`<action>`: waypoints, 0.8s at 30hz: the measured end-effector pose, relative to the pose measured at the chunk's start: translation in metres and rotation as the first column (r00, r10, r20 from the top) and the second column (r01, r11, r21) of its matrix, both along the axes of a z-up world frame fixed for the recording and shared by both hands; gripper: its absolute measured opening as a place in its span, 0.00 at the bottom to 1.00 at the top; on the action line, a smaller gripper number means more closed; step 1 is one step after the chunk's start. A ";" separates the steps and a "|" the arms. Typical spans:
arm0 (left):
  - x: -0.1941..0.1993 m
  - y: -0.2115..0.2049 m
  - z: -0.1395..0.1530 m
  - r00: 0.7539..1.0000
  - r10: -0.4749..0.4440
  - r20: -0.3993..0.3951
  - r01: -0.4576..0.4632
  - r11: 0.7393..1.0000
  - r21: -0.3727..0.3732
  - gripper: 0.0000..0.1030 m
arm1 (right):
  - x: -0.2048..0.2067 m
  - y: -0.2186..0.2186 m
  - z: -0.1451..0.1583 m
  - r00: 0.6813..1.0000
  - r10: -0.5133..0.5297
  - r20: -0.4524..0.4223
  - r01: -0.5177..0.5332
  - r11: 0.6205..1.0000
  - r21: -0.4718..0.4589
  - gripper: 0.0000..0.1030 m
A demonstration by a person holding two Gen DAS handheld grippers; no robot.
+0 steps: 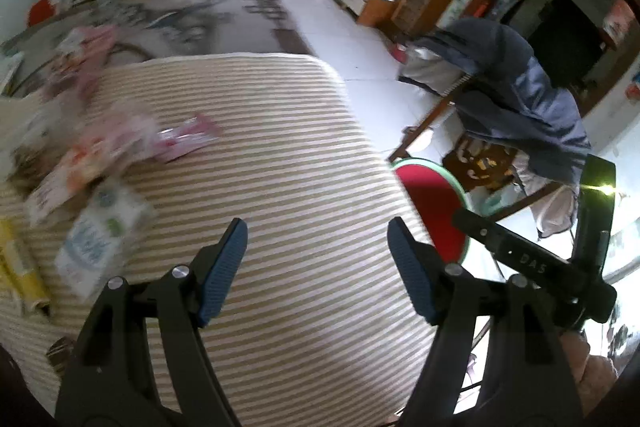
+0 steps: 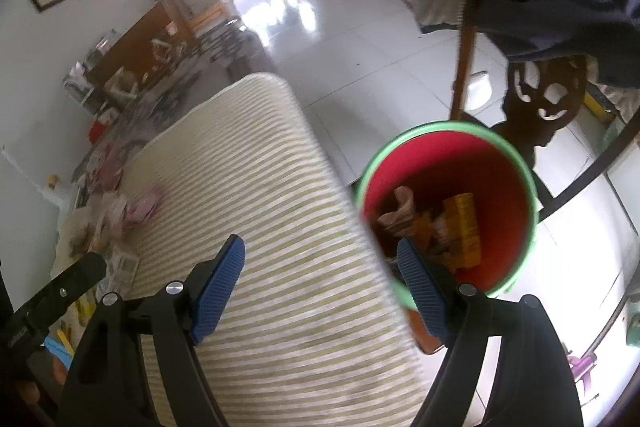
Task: Collect trash
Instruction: 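Carry cup and carton over the red bin and open both tools, then grasp the dark cigarette box with the right tool while the left tool approaches the yellow box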
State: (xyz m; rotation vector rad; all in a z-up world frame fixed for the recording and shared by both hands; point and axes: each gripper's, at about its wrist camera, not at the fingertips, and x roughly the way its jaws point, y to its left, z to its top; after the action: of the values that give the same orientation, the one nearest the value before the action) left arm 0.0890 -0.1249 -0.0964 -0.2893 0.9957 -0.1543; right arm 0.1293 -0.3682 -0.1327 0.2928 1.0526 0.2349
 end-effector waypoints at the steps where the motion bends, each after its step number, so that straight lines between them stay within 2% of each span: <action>1: -0.005 0.013 -0.001 1.000 0.016 -0.002 -0.016 1.000 -0.001 0.68 | -0.003 0.013 0.000 1.000 0.012 -0.002 -0.012 1.000 -0.001 0.74; 8: -0.041 0.101 0.002 0.989 0.148 0.001 -0.148 0.989 0.018 0.68 | -0.025 0.096 -0.004 0.992 0.127 -0.015 -0.127 0.992 -0.008 0.74; 13: -0.069 0.167 0.003 0.964 0.268 0.004 -0.268 0.963 0.034 0.69 | -0.050 0.165 -0.008 0.959 0.282 -0.039 -0.282 0.959 0.005 0.74; 15: -0.079 0.190 0.004 0.950 0.311 0.008 -0.311 0.950 0.039 0.70 | -0.060 0.191 -0.008 0.939 0.342 -0.045 -0.342 0.940 0.005 0.81; 19: -0.099 0.230 0.007 0.916 0.402 0.019 -0.402 0.915 0.043 0.71 | -0.087 0.249 -0.014 0.873 0.482 -0.073 -0.482 0.876 0.030 0.83; 24: -0.116 0.258 0.003 0.894 0.449 0.011 -0.449 0.892 0.050 0.71 | -0.124 0.318 -0.028 0.764 0.637 -0.105 -0.640 0.768 -0.001 0.83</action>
State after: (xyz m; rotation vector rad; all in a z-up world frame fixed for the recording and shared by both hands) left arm -0.0271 0.1334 -0.0938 -0.4648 0.9073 0.2943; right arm 0.0054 -0.0497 -0.1608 -0.1083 1.2296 0.8282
